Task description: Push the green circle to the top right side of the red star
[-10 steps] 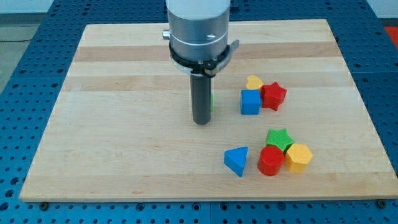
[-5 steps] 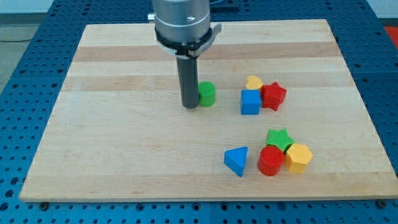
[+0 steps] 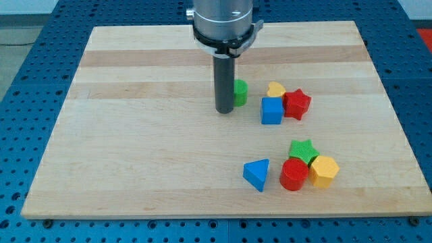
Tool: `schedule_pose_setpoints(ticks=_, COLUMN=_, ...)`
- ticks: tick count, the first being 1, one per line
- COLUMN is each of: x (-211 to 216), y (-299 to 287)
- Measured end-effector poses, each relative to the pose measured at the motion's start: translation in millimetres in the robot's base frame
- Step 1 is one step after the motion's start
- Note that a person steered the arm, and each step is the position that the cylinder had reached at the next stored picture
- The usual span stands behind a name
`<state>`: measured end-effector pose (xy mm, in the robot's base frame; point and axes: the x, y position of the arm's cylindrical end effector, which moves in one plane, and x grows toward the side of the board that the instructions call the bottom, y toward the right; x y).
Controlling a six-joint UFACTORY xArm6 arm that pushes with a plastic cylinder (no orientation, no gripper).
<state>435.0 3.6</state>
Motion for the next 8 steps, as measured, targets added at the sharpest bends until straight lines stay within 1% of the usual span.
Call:
schedule_pose_setpoints(ticks=1, x=-16, y=5)
schedule_pose_setpoints(ticks=3, x=-61, y=36)
schedule_pose_setpoints(ticks=4, x=-78, y=24)
schedule_pose_setpoints(ticks=5, x=-100, y=26)
schedule_pose_setpoints(ticks=7, x=-100, y=99)
schedule_pose_setpoints(ticks=8, x=-119, y=111)
